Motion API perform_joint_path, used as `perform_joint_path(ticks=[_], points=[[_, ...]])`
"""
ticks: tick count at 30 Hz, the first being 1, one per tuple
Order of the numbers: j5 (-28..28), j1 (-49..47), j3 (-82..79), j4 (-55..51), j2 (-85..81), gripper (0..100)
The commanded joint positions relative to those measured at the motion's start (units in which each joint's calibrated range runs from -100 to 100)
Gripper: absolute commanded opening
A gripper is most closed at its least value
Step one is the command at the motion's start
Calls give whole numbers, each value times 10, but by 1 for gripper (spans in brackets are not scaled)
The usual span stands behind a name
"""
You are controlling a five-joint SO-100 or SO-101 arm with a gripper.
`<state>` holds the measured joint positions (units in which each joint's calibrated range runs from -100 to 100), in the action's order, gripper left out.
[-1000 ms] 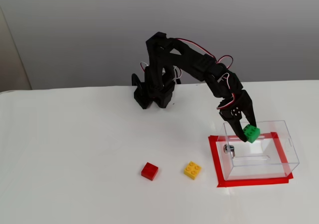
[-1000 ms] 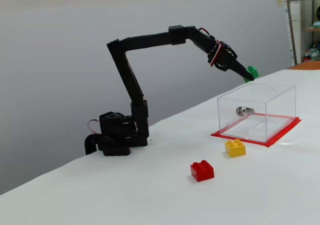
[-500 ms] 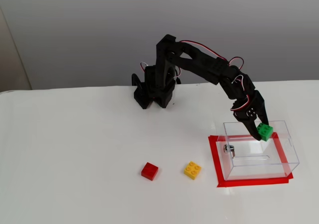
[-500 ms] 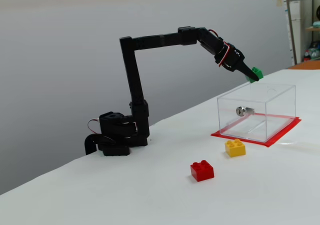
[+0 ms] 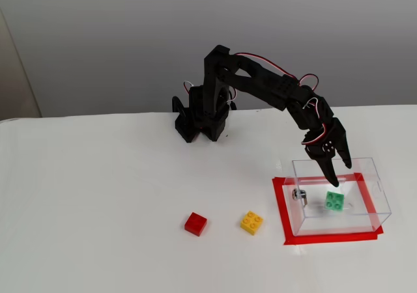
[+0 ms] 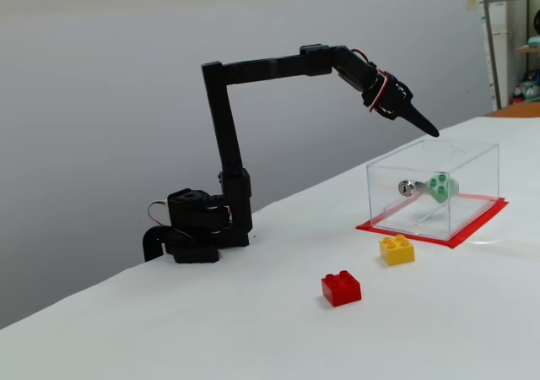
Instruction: Pick the green lego brick and place it into the transparent box
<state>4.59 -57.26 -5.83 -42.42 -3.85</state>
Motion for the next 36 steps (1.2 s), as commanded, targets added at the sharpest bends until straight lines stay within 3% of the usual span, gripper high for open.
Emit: perform_joint_path(ticks=[1, 12, 19, 36], points=[[-2, 7, 20, 4, -4, 24], [1, 7, 19, -1, -6, 23], [1, 24, 27, -2, -14, 1], [-2, 140, -106, -3, -220, 2]])
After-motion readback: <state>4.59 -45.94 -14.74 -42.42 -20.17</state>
